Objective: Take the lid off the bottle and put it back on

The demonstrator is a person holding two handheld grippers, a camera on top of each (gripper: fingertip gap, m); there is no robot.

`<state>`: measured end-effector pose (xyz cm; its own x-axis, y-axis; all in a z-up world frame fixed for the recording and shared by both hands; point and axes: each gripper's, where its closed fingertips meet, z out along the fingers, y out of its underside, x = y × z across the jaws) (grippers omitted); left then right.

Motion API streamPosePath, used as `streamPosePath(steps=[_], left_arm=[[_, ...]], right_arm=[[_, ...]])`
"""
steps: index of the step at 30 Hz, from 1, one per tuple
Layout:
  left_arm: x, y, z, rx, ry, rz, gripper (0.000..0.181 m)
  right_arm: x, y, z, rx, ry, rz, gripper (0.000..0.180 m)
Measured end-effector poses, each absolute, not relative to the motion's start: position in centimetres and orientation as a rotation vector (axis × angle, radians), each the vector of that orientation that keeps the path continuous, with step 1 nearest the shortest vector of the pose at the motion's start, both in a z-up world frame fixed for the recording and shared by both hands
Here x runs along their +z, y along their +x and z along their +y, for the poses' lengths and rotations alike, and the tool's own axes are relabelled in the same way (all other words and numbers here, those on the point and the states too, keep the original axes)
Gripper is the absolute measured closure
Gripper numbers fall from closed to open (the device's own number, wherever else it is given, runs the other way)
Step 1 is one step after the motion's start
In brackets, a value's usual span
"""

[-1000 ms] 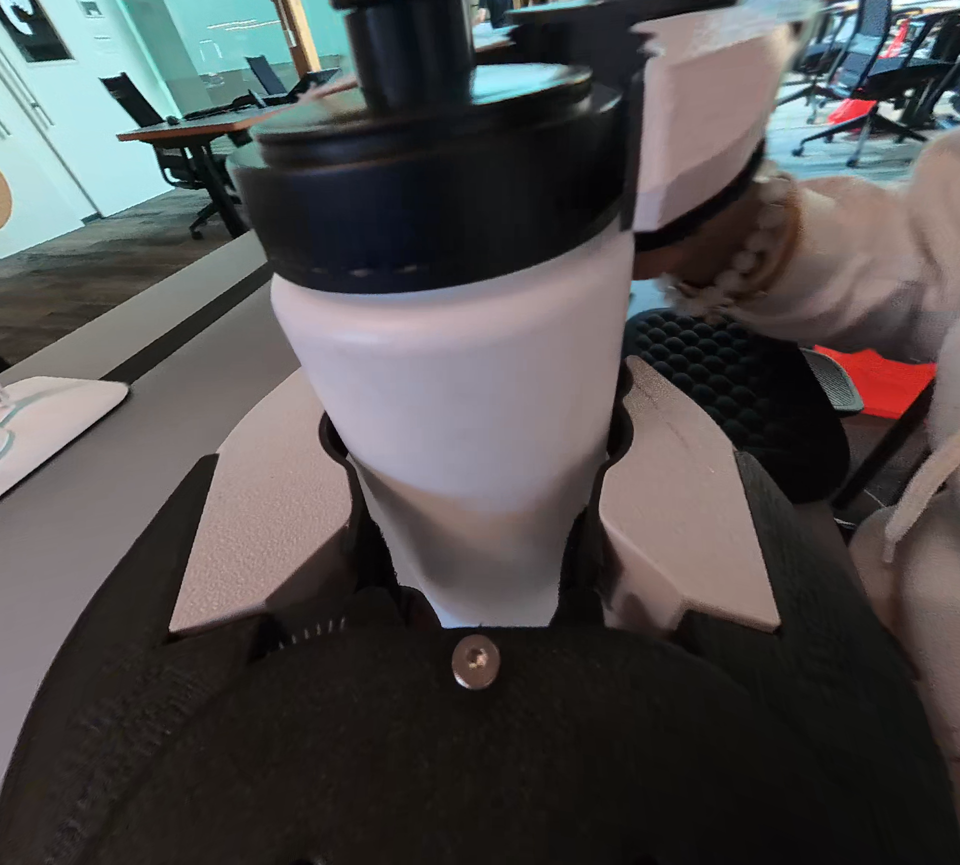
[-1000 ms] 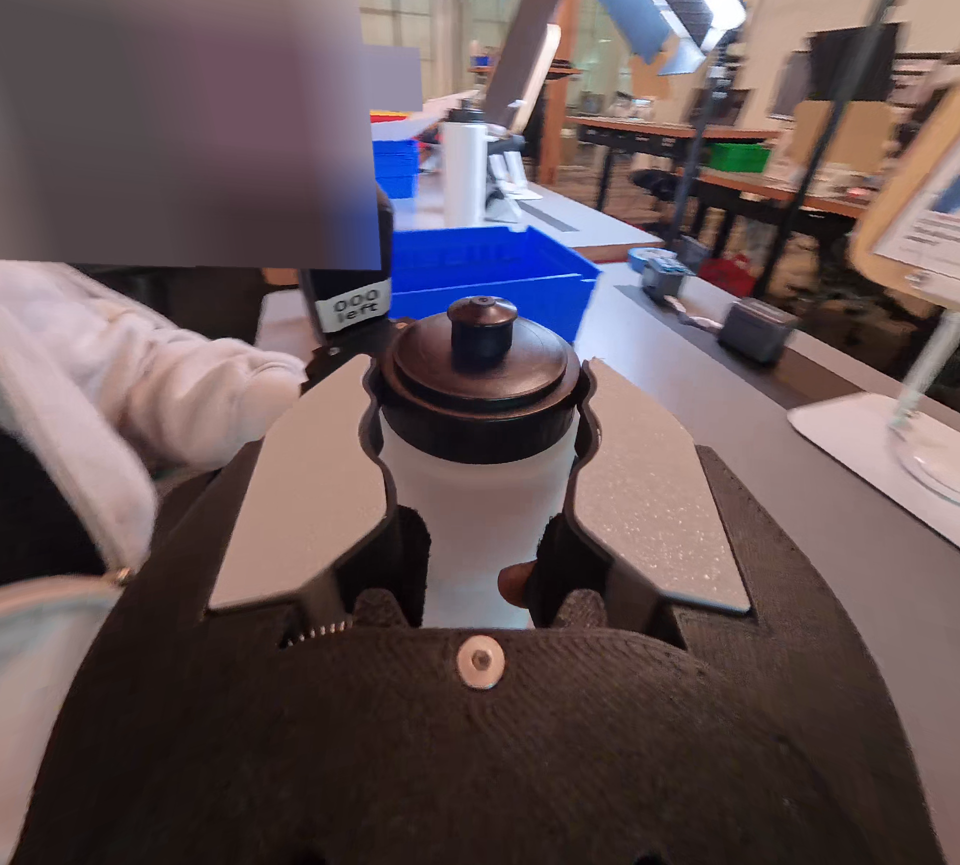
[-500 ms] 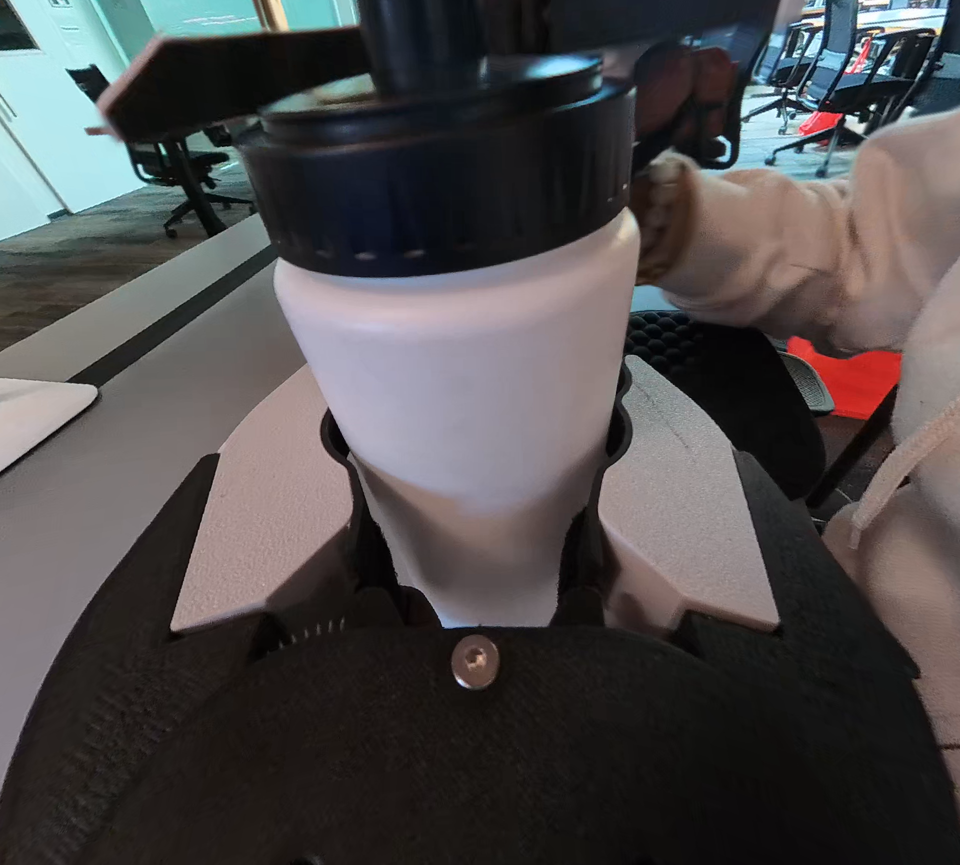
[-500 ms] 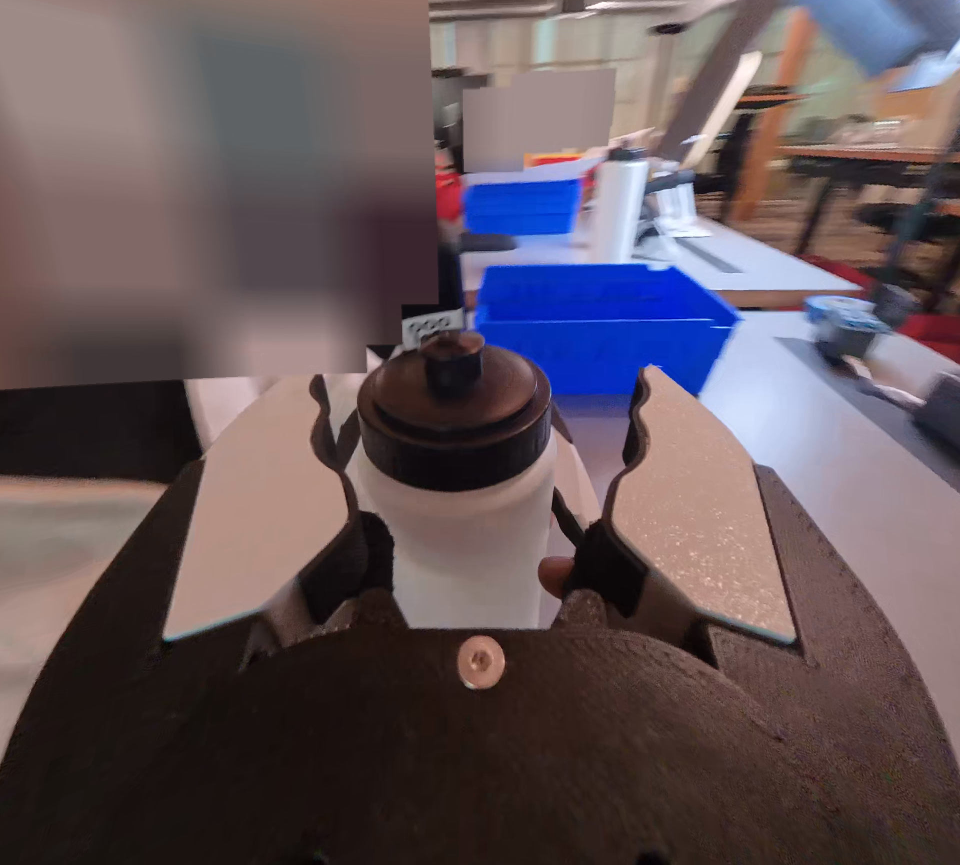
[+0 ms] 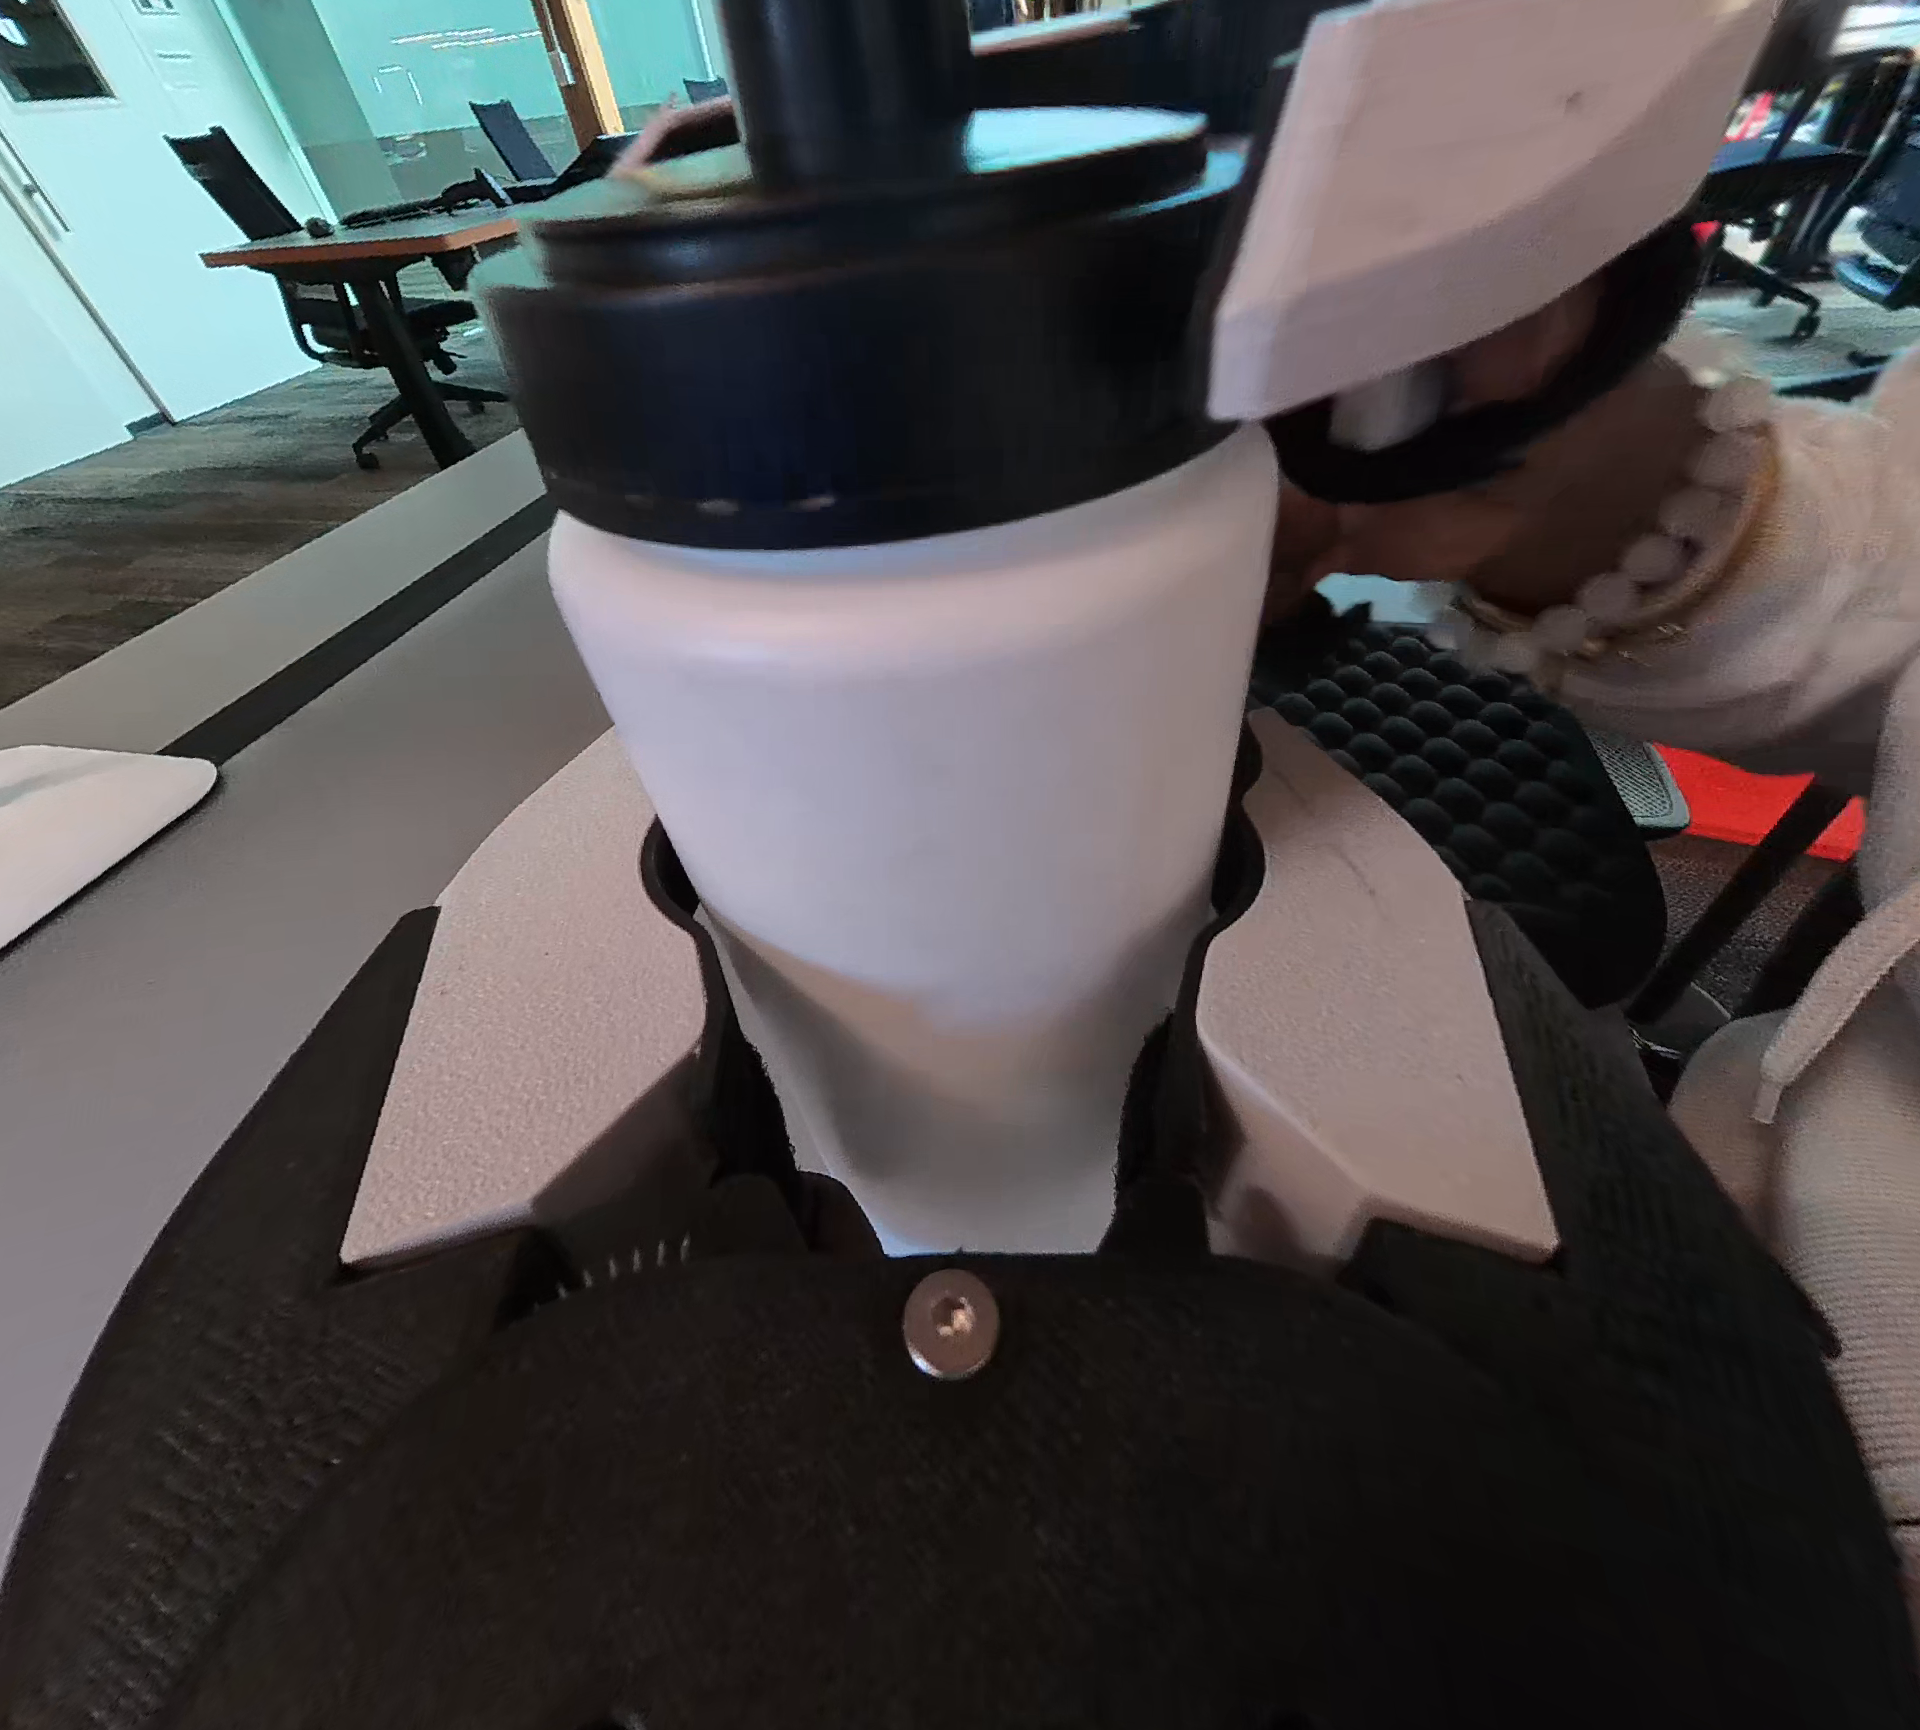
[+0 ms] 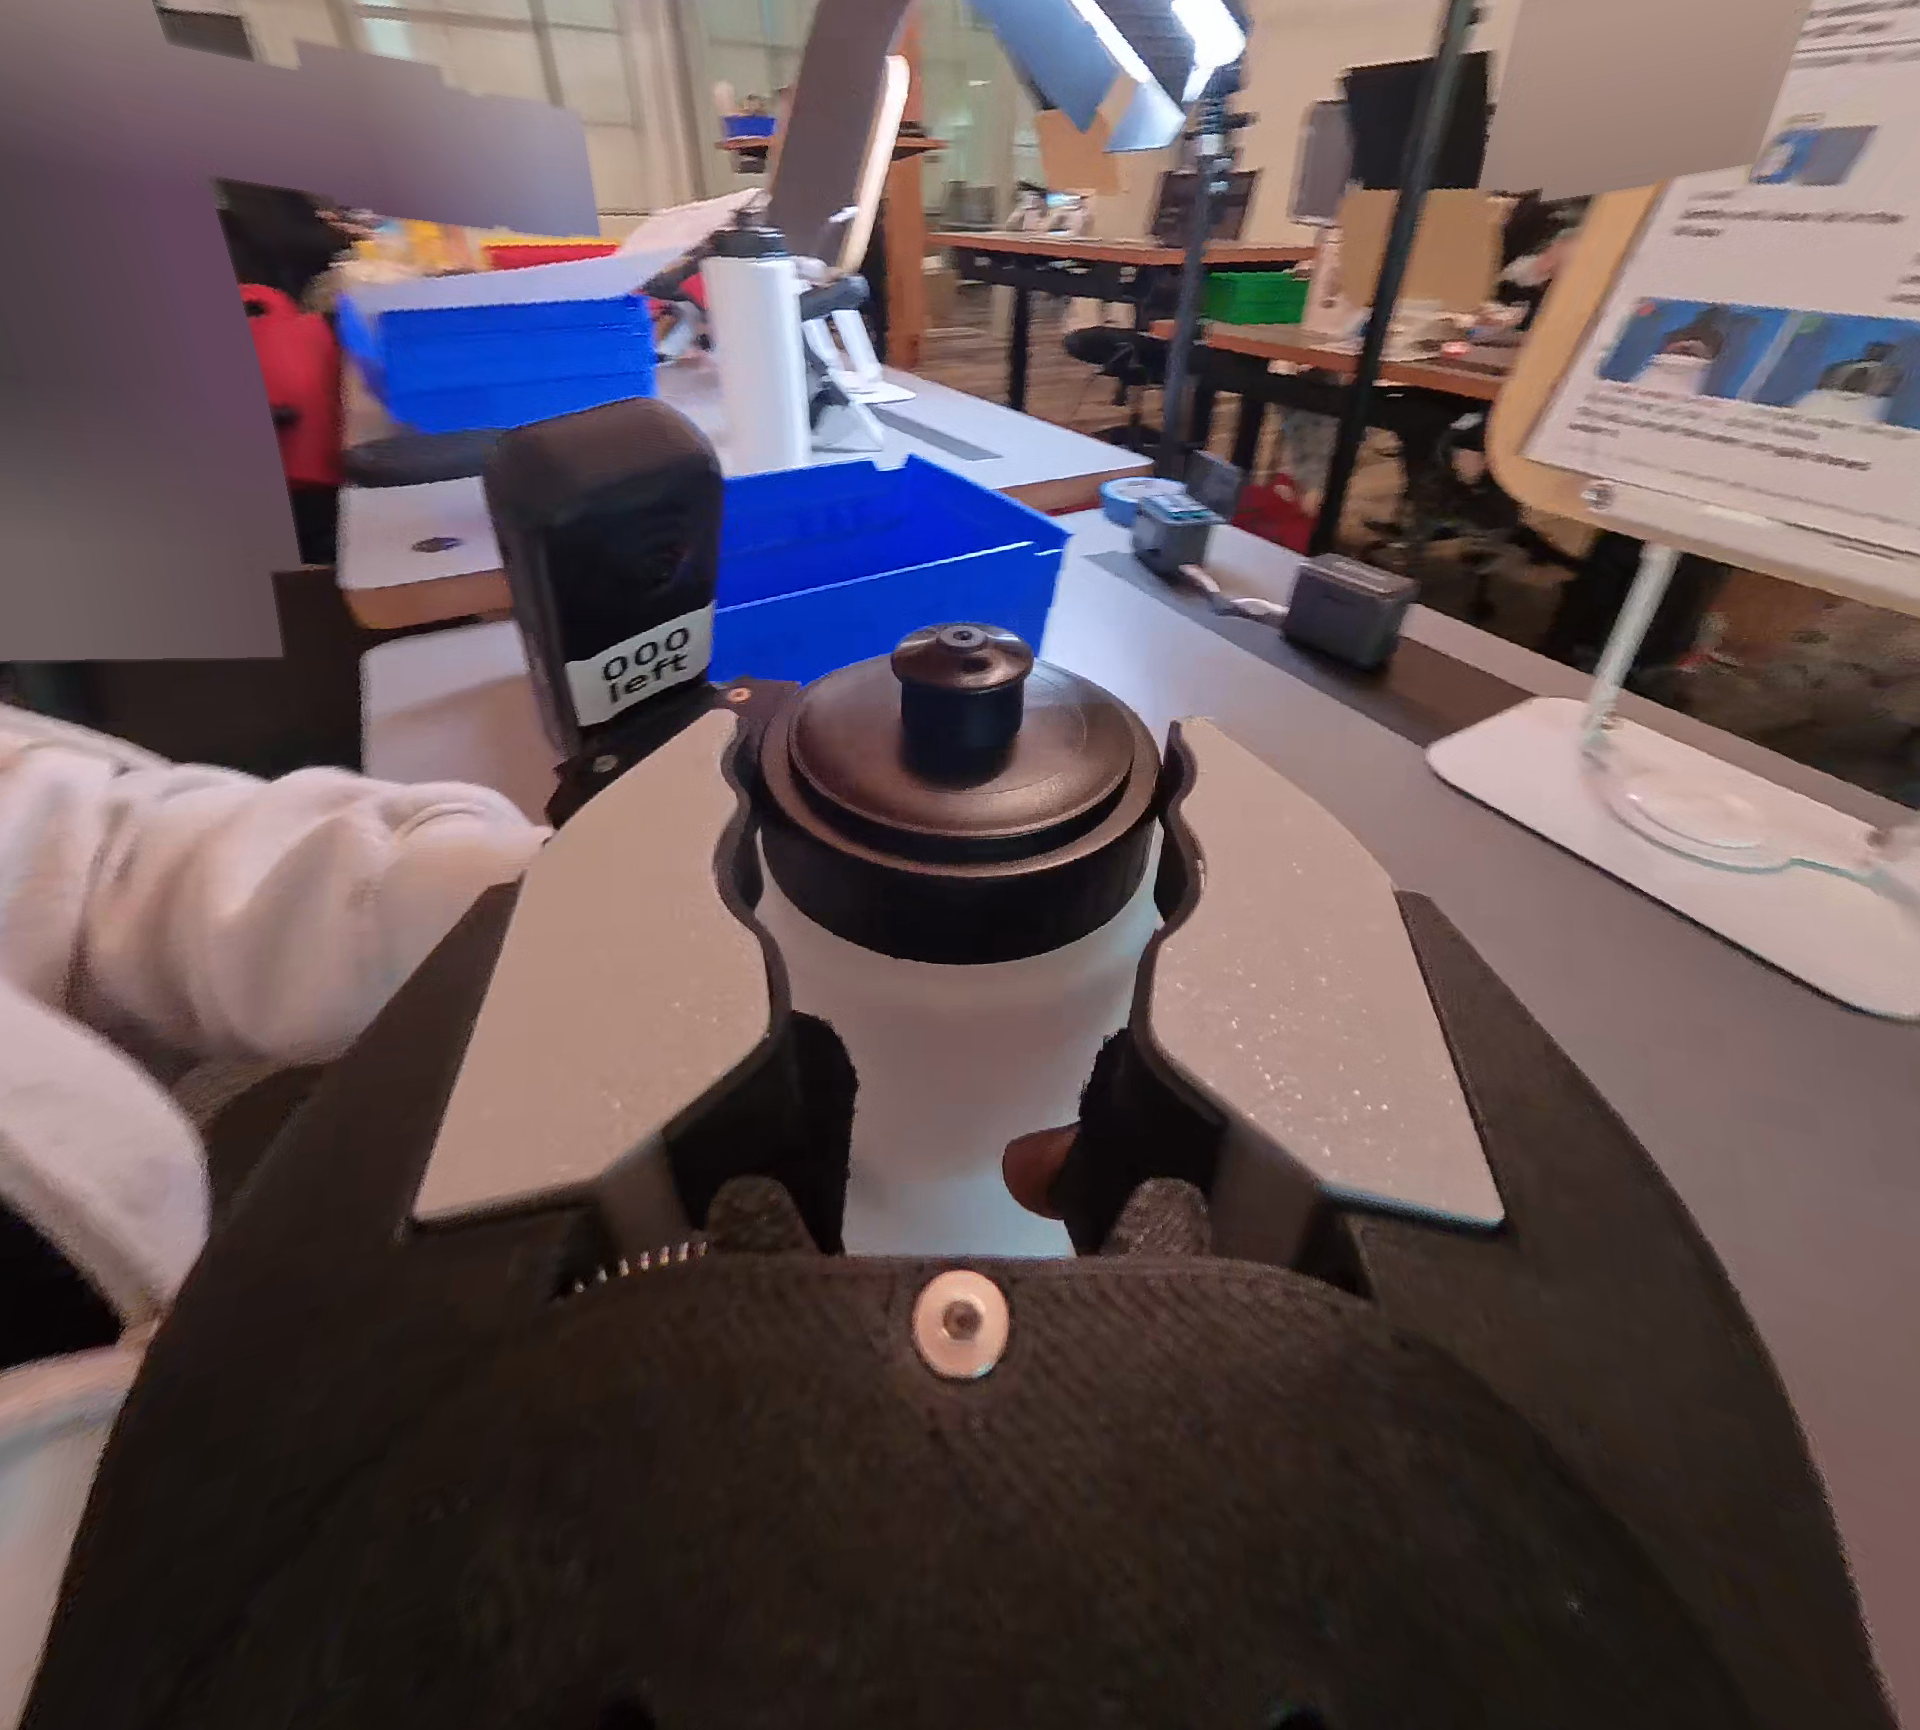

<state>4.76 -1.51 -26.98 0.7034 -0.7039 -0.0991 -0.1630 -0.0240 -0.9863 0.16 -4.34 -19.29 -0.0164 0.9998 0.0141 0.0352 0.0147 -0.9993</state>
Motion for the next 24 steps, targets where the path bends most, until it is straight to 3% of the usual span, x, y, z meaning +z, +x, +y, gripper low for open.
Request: streamPosePath(steps=[10, 17, 21, 24], left_arm=[[-27.0, 5.3, -1.8, -0.536, -1.544, 0.764, 0.082], [-26.9, 5.1, -1.9, -0.559, -1.537, 0.752, 0.082], [-26.9, 5.2, -1.8, -0.542, -1.543, 0.755, 0.082], [-26.9, 5.2, -1.8, -0.537, -1.543, 0.75, 0.082]], right_arm=[[-19.1, 1.5, -6.1, 1.93, -0.52, -1.906, 0.105], [-19.0, 1.5, -6.3, 2.156, -0.322, -1.996, 0.105], [-19.2, 0.4, -5.4, 1.936, -0.67, -1.849, 0.069], [-17.8, 0.5, -4.9, 1.754, -0.914, -1.577, 0.066]])
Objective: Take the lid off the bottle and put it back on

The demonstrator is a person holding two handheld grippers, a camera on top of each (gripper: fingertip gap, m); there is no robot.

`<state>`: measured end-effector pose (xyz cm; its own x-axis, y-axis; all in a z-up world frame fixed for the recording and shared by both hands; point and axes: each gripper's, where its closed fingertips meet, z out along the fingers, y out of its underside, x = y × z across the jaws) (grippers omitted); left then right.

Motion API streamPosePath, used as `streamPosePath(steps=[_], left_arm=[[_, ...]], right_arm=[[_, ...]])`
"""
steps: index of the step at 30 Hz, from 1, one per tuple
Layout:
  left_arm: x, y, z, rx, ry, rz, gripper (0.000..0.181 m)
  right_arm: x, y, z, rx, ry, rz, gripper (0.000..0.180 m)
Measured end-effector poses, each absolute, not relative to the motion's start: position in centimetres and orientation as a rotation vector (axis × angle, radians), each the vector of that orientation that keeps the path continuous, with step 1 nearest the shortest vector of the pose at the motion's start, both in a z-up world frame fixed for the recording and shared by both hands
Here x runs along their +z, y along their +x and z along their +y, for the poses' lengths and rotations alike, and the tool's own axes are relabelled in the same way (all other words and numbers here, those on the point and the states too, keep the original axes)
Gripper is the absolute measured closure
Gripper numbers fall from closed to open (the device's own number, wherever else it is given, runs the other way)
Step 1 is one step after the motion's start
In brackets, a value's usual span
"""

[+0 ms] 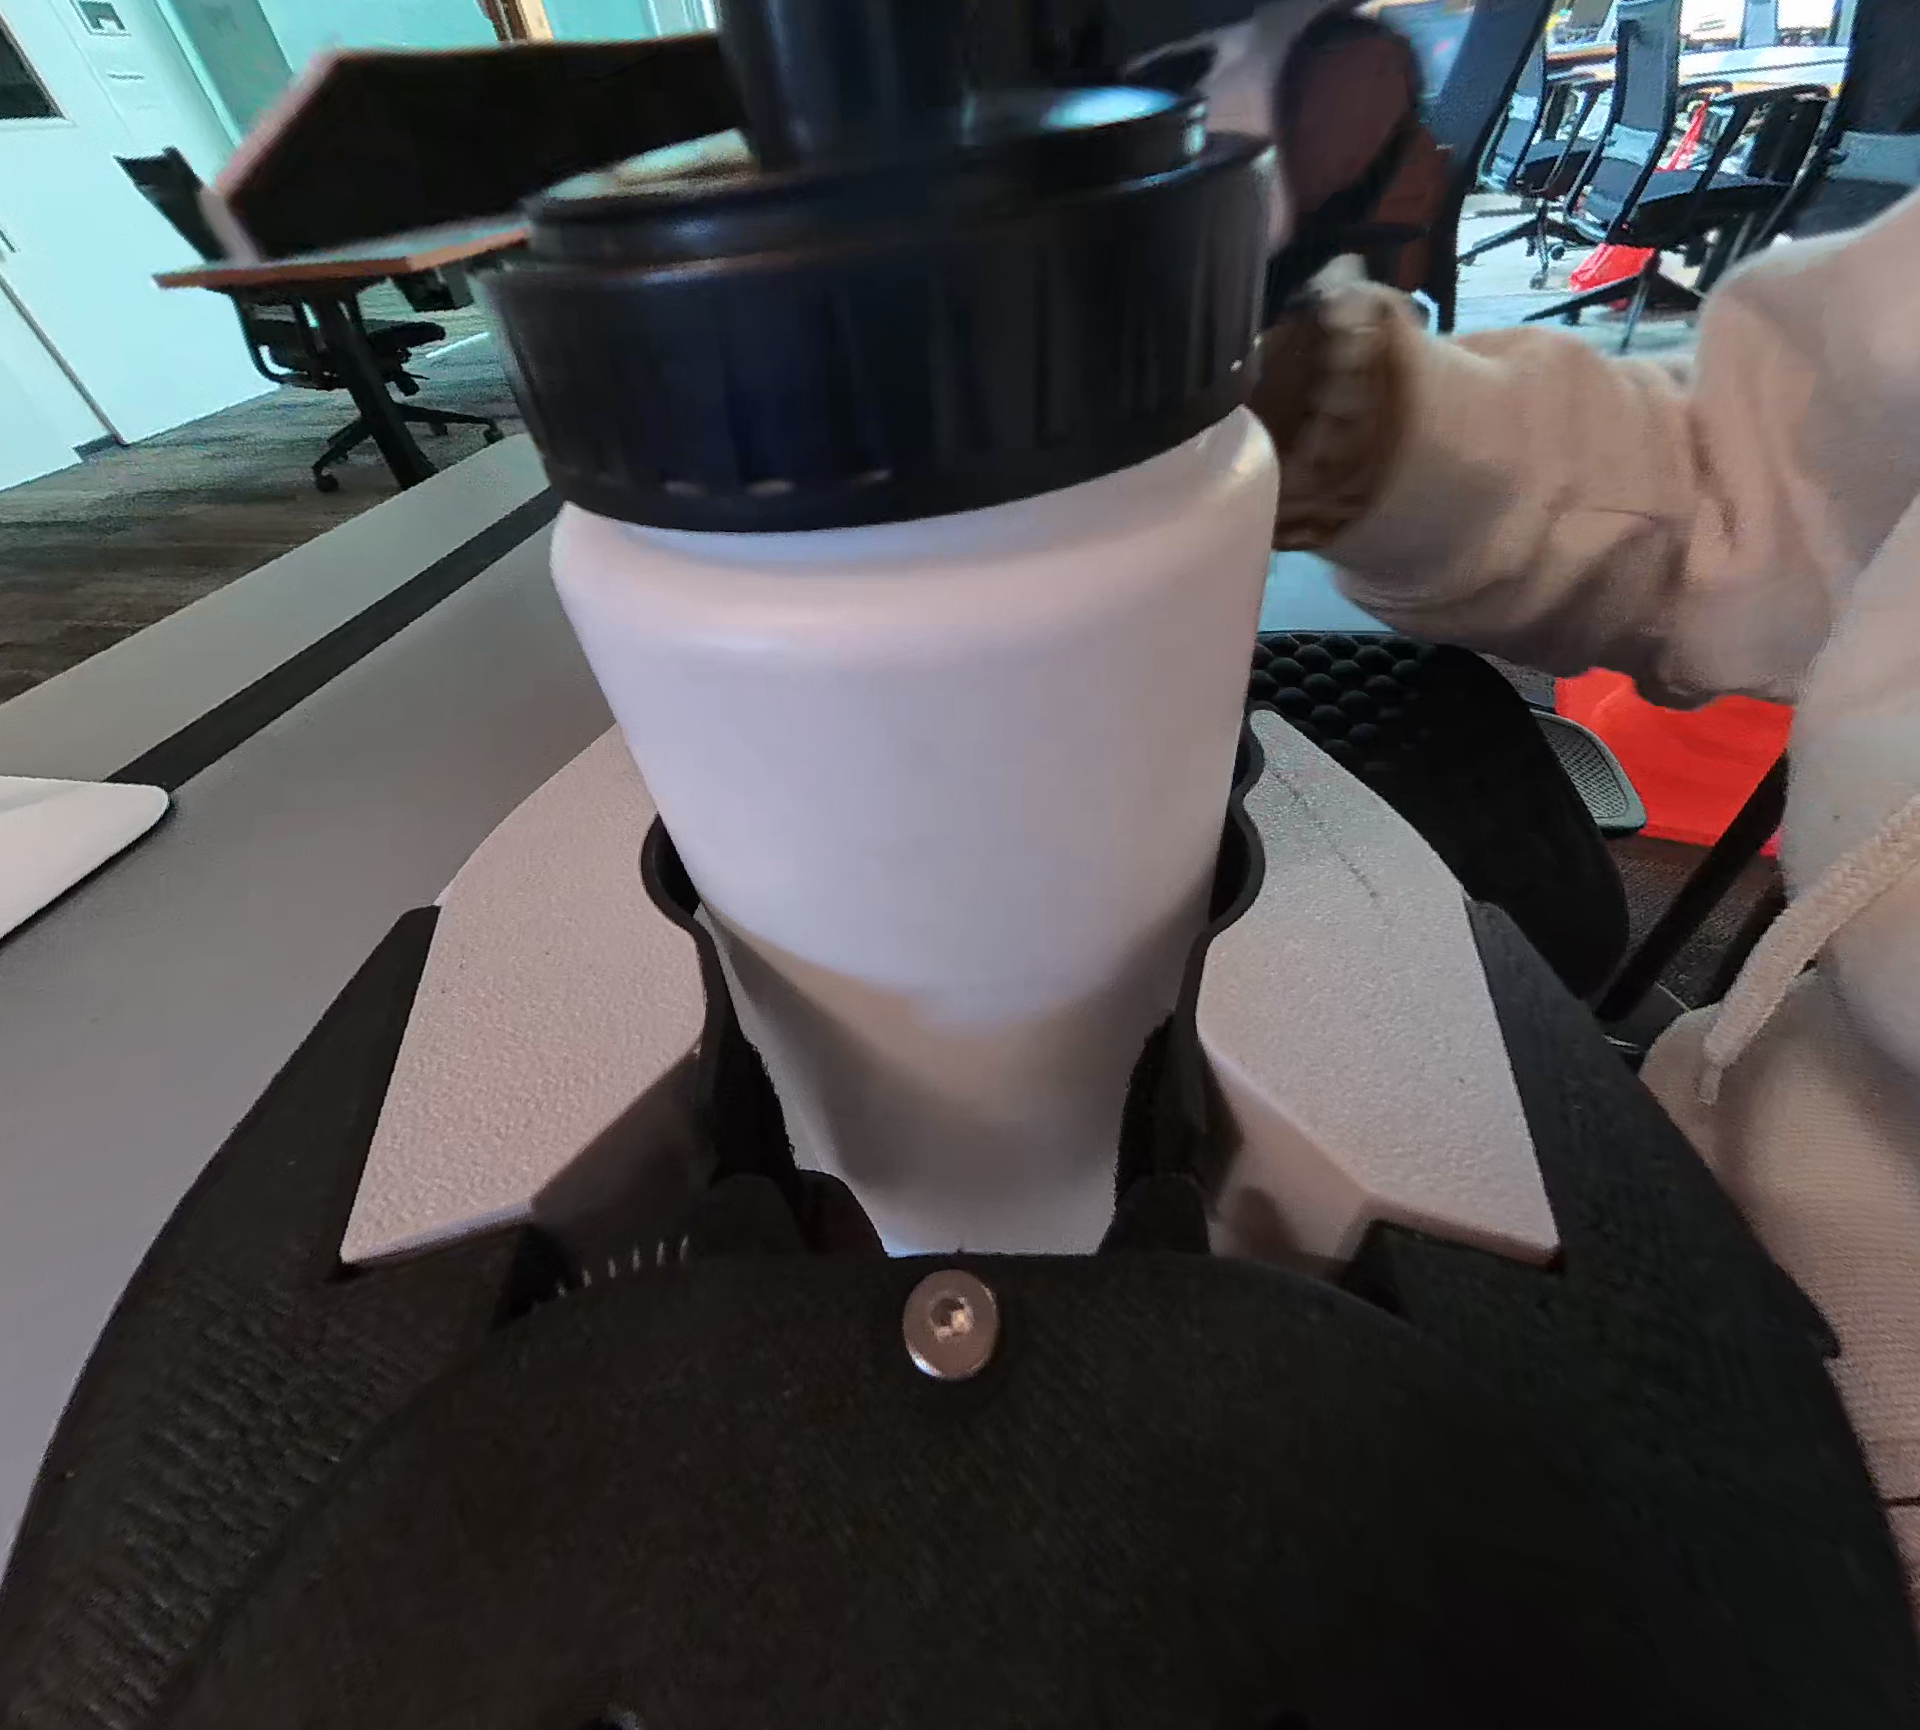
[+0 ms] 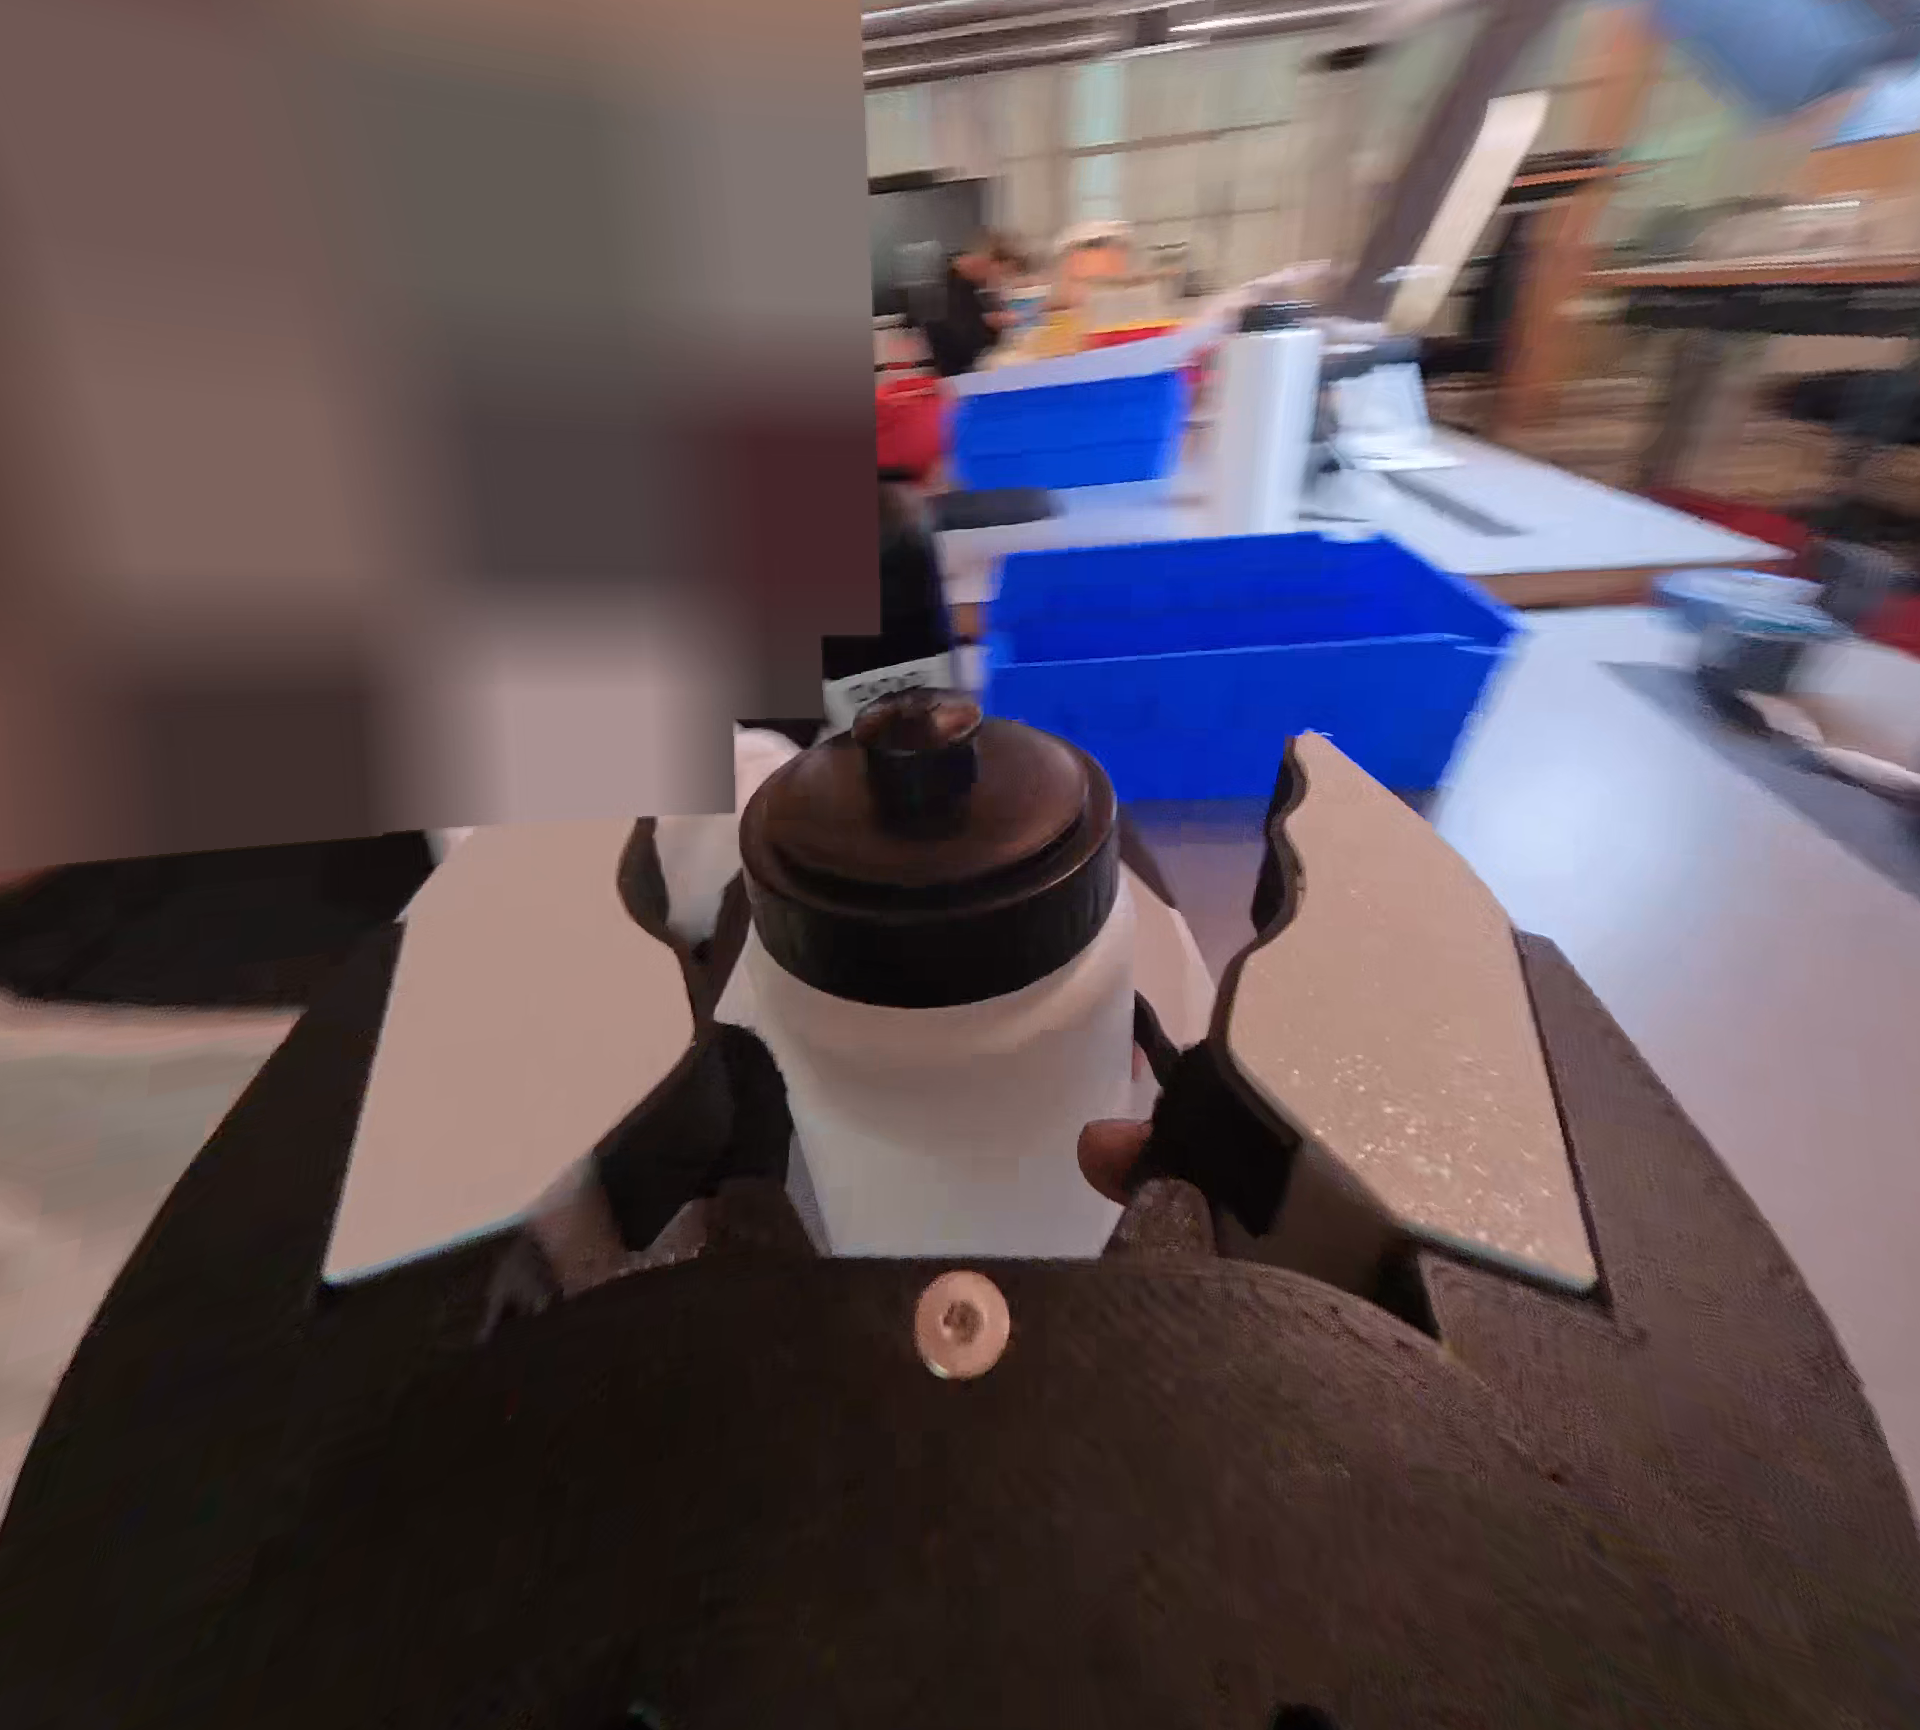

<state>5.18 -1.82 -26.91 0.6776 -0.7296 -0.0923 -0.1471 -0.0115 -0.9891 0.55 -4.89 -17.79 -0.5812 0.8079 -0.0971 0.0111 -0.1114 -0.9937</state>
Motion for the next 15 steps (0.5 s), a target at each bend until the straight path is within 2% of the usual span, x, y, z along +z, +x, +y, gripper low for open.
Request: streamPosePath(steps=[4, 6, 8, 10, 15], left_arm=[[-26.9, 5.0, -1.7, -0.527, -1.552, 0.735, 0.082], [-26.9, 5.1, -1.7, -0.521, -1.553, 0.735, 0.082], [-26.9, 5.1, -1.7, -0.52, -1.551, 0.737, 0.082], [-26.9, 5.1, -1.7, -0.519, -1.552, 0.736, 0.082], [-26.9, 5.1, -1.7, -0.526, -1.552, 0.739, 0.082]], right_arm=[[-18.2, 0.7, -4.0, 1.41, -1.225, -1.249, 0.071], [-19.0, 0.7, -4.4, 1.277, -1.264, -1.206, 0.07], [-19.4, 0.4, -4.6, 1.177, -1.264, -1.192, 0.077], [-19.6, 0.1, -4.4, 1.135, -1.27, -1.203, 0.099], [-19.8, 0.0, -4.8, 1.29, -1.154, -1.41, 0.103]])
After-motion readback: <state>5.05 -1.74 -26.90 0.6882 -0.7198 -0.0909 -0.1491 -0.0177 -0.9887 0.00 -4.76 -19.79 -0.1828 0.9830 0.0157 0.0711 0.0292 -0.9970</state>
